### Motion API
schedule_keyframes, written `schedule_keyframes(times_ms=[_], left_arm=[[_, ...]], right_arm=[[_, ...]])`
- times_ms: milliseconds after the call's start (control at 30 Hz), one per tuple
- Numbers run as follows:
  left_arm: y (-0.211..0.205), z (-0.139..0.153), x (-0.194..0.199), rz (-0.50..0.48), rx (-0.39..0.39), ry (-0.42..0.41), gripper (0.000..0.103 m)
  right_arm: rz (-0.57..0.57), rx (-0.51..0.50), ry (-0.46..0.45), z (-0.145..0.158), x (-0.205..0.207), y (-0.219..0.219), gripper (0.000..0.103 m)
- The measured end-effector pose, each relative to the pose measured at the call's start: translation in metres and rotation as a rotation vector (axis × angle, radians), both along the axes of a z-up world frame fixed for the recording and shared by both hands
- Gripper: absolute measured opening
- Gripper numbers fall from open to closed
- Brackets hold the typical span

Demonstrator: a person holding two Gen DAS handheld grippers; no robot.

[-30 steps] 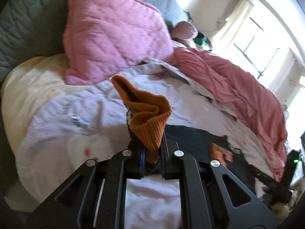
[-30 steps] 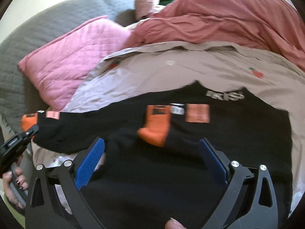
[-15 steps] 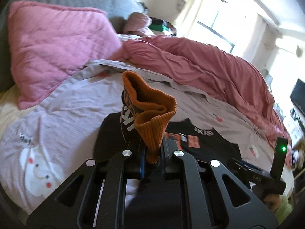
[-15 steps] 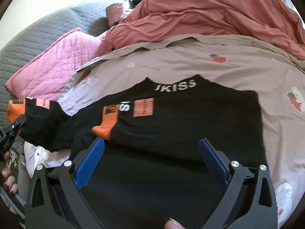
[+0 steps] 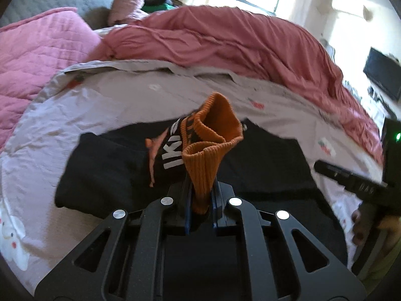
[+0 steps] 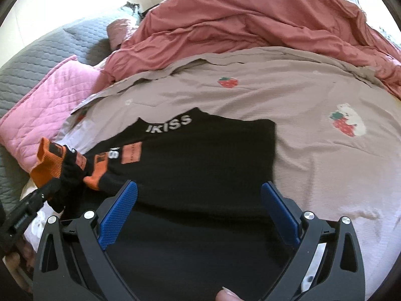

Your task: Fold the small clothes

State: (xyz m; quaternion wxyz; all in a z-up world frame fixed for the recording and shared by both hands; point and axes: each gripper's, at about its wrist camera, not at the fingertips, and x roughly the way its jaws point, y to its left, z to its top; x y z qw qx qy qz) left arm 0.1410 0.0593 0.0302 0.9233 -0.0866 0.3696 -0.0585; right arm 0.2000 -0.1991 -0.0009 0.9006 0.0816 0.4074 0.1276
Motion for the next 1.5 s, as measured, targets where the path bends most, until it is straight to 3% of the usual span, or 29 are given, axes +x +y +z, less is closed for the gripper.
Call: schedule_keyframes(times_ms=[300, 467, 600, 700, 900, 1100, 1167, 1267, 1300, 1367, 1500], left_arm=[[-0.029, -0.034, 0.007, -0.114, 0.002, 0.076, 0.009], [-0.034, -0.054, 0.006, -0.163, -0.003, 0.126, 0.019], [-0.035, -0.053, -0.001, -0.222, -0.043, 0.109, 0.037], [-0.033, -0.049, -0.008, -0.247, -0.062, 0.089, 0.038], [-0.001, -0.032, -0.027, -0.144, -0.066, 0.015, 0.045], [0.051, -0.017, -0.043, 0.084, 0.036, -0.068, 0.055], [0.070, -0.015, -0.046, 0.155, 0.014, -0.092, 0.066], [0.090, -0.015, -0.050, 0.209, -0.066, -0.118, 0.067], [0.095, -0.016, -0.050, 0.214, -0.091, -0.121, 0.067], [0.100, -0.019, -0.050, 0.209, -0.131, -0.123, 0.067], [0.106, -0.025, -0.048, 0.234, -0.170, -0.106, 0.067]], right_arm=[[-0.034, -0.004, 0.016, -0.005, -0.001, -0.010, 0.098], [-0.016, -0.001, 0.015, -0.004, -0.001, -0.002, 0.098], [0.005, 0.005, 0.031, -0.008, 0.000, 0.008, 0.098], [0.021, 0.028, 0.055, -0.012, 0.002, 0.016, 0.098], [0.088, 0.082, 0.113, -0.022, -0.001, 0.043, 0.098], [0.171, 0.151, 0.189, -0.036, -0.005, 0.080, 0.098], [0.184, 0.159, 0.212, -0.042, -0.003, 0.092, 0.098], [0.177, 0.162, 0.220, -0.047, 0.001, 0.104, 0.098], [0.177, 0.167, 0.219, -0.049, 0.002, 0.108, 0.095], [0.177, 0.164, 0.210, -0.052, 0.004, 0.113, 0.076], [0.173, 0.133, 0.183, -0.055, 0.006, 0.122, 0.026]])
